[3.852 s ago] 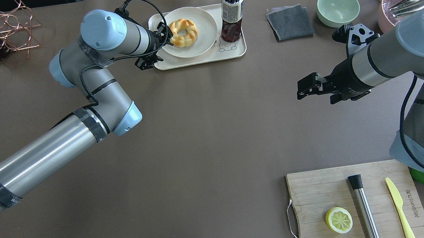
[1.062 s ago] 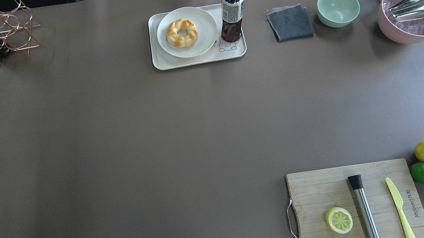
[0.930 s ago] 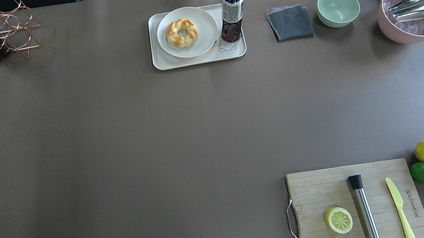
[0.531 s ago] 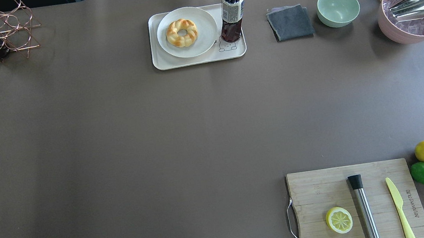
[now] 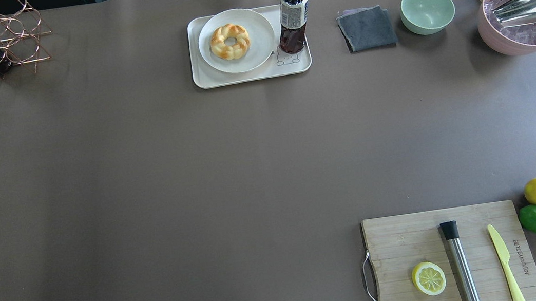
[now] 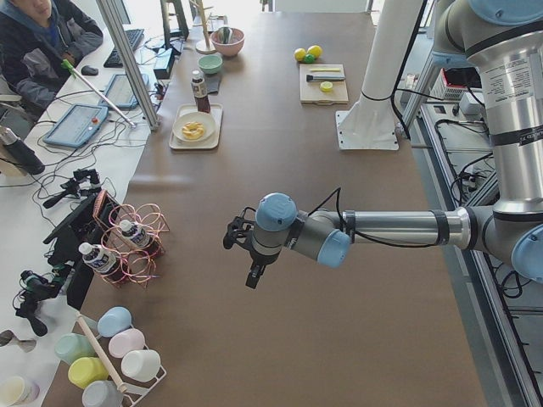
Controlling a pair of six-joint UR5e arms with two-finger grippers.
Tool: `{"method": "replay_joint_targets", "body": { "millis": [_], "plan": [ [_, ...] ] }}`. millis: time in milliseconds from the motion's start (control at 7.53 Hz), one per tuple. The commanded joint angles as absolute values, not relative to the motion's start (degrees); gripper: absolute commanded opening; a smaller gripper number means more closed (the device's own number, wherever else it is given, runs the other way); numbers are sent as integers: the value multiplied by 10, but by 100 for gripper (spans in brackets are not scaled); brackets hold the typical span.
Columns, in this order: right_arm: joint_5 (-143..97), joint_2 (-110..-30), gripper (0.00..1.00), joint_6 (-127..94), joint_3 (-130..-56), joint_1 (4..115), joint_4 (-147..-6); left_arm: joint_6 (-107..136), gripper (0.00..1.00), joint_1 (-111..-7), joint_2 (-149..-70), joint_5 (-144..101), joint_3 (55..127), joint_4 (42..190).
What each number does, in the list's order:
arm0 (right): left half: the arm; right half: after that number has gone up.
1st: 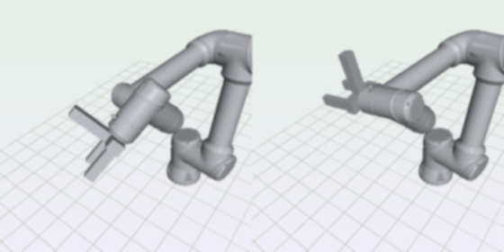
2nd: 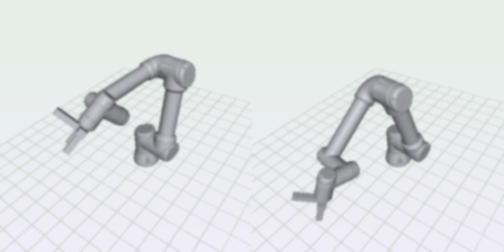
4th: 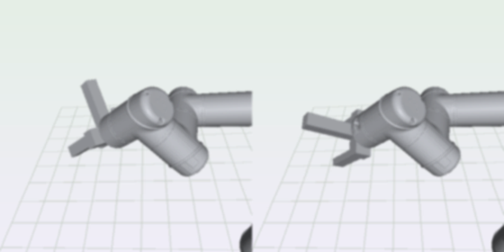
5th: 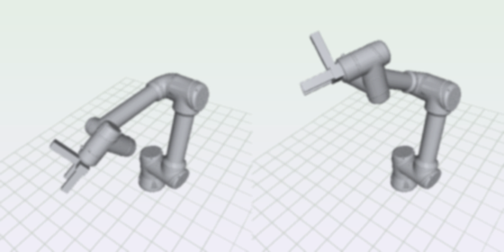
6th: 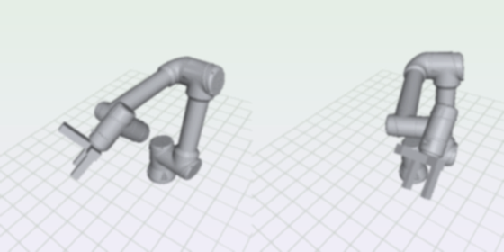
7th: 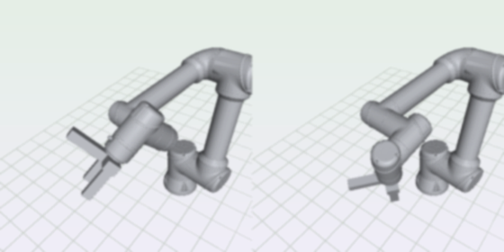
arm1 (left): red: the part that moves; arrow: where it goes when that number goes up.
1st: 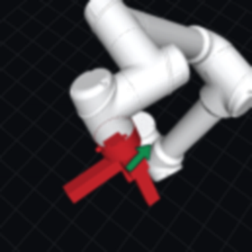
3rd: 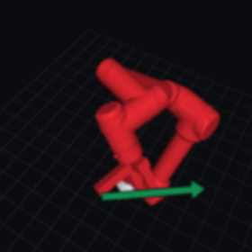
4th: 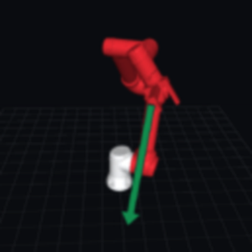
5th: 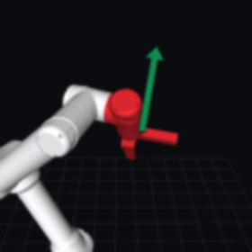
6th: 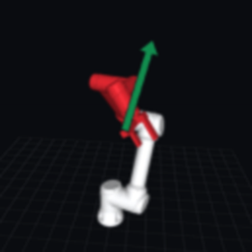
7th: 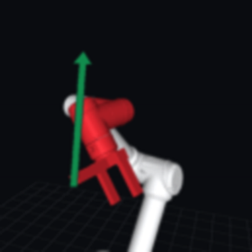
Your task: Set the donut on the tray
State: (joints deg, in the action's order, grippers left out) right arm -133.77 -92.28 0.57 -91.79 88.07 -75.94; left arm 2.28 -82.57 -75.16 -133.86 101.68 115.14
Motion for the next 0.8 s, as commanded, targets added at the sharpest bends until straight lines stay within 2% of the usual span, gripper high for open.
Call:
{"method": "replay_joint_targets", "body": {
  "millis": [0,664],
  "plan": [
    [-1338,-924,100,5,-918,881,-759,28,98,-826,-751,-1339,1018,1151],
    [-1338,-924,100,5,-921,884,-759,69,98,-827,-747,-1343,1013,1153]
  ]
}}
